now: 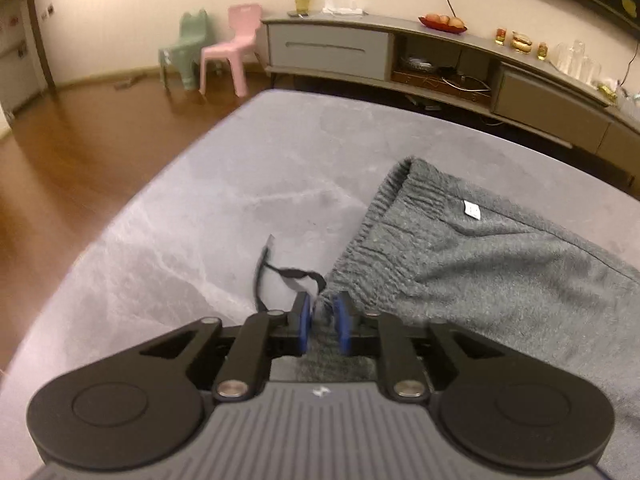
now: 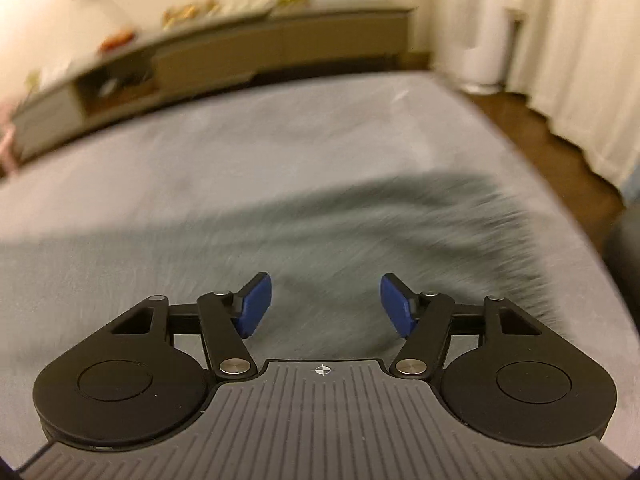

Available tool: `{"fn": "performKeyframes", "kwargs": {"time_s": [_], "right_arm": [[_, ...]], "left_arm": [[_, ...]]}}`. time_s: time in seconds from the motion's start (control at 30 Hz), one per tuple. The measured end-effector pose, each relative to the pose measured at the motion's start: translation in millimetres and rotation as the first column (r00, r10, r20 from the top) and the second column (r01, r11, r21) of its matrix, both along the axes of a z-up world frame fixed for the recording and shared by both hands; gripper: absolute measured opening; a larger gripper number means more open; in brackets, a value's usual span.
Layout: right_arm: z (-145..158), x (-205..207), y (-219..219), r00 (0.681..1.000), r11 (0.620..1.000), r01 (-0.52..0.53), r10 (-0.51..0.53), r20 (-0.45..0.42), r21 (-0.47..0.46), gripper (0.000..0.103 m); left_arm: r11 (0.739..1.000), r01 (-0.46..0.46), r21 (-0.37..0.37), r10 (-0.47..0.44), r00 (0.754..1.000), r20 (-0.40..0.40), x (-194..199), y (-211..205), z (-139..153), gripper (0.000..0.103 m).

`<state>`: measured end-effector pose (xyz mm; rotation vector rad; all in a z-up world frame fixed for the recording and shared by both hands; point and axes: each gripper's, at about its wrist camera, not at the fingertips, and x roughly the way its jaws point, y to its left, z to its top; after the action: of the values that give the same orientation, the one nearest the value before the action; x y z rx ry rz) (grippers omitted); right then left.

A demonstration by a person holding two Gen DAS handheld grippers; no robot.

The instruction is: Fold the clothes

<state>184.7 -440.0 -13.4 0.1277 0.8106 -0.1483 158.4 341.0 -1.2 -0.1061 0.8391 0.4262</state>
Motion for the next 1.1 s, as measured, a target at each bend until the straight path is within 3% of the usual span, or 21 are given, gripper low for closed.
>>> {"fn": "performKeyframes", "kwargs": {"time_s": [0.07, 0.13, 0.27, 0.33, 0.37, 0.43, 0.5, 0.53, 0.6, 0.73, 0.8, 0.83, 0.87, 0.9, 1.0, 1.1], "right_arm": [[8.6, -6.3, -14.1, 0.997, 0.998, 0.063, -0.062, 0.041, -0.014, 0.066], [6.1, -9.2, -23.2, 0.994, 0.994, 0.098, -0.096, 0.043, -0.043, 0.065], [-7.4, 2.0, -15.8, 0.999, 0.991, 0.032, -0.032, 0.007, -0.128, 0.063], [-17.7, 12.3, -8.1, 0.999, 0.975, 0.01, -0.02, -0.044, -0.223, 0.062], [-22.1, 17.7, -10.1, 0.998, 0.966, 0.022, -0.037, -0.057, -0.257, 0.066], [-22.3, 20.7, -20.5, 0.996, 0.974, 0.06, -0.071, -0.044, -0.22, 0.068], [-19.8, 22.4, -25.4, 0.995, 0.98, 0.083, -0.093, -0.047, -0.18, 0.064], [-18.7, 20.6, -23.4, 0.995, 0.98, 0.079, -0.089, -0.044, -0.184, 0.064], [-15.4, 20.4, -16.1, 0.997, 0.979, 0.059, -0.068, -0.041, -0.195, 0.065], [-10.5, 21.7, -6.6, 0.999, 0.983, 0.031, -0.038, -0.034, -0.181, 0.066], [-7.1, 21.5, -2.6, 0.999, 0.986, 0.023, -0.028, -0.028, -0.167, 0.066], [-5.3, 18.9, -1.4, 0.999, 0.988, 0.027, -0.031, -0.024, -0.151, 0.066], [-4.8, 19.5, -3.4, 0.999, 0.991, 0.031, -0.034, -0.021, -0.134, 0.065], [-4.8, 19.5, -6.6, 0.999, 0.992, 0.042, -0.044, -0.016, -0.118, 0.063], [-9.2, 21.7, -19.5, 0.997, 0.994, 0.07, -0.072, -0.023, -0.085, 0.053], [-19.4, 23.1, -30.4, 0.995, 0.993, 0.089, -0.093, -0.047, -0.08, 0.052]], "left_arm": [[0.999, -0.015, 0.033, 0.014, 1.0, 0.019, -1.7, -1.7, 6.8, 0.027], [0.999, -0.018, 0.037, 0.017, 1.0, 0.026, 1.3, -1.3, 9.9, 0.028], [0.999, 0.039, 0.03, -0.039, 0.999, -0.001, 9.6, -6.4, 0.7, 0.028], [0.997, 0.059, 0.056, -0.058, 0.998, -0.017, 11.9, -9.2, -7.5, 0.031], [0.997, 0.053, 0.062, -0.052, 0.998, -0.018, 11.2, -8.0, -8.3, 0.037], [0.997, 0.043, 0.063, -0.042, 0.999, -0.011, 8.1, -5.0, -6.1, 0.033], [0.996, 0.052, 0.075, -0.055, 0.997, 0.048, -1.3, -1.2, 8.4, 0.034], [0.994, 0.062, 0.09, -0.069, 0.995, 0.076, -6.0, 1.2, 14.6, 0.038], [0.99, 0.087, 0.107, -0.097, 0.991, 0.096, -11.1, 6.3, 18.6, 0.058], [0.981, 0.187, 0.045, -0.19, 0.979, 0.08, -11.0, 8.5, 5.5, 0.063], [0.973, 0.231, 0.027, -0.232, 0.971, 0.055, -9.1, 2.8, -3.9, 0.071], [0.971, 0.237, 0.034, -0.238, 0.971, 0.031, -7.5, -0.5, -10.3, 0.07], [0.972, 0.232, 0.044, -0.232, 0.973, 0.001, -5.1, -2.0, -16.7, 0.056], [0.973, 0.224, 0.048, -0.223, 0.974, -0.027, -2.6, -2.2, -22.6, 0.049], [0.979, 0.197, 0.047, -0.196, 0.98, -0.034, -1.5, -2.5, -25.3, 0.047], [0.979, 0.194, 0.063, -0.191, 0.98, -0.05, -1.4, -7.6, -24.4, 0.046]]}}
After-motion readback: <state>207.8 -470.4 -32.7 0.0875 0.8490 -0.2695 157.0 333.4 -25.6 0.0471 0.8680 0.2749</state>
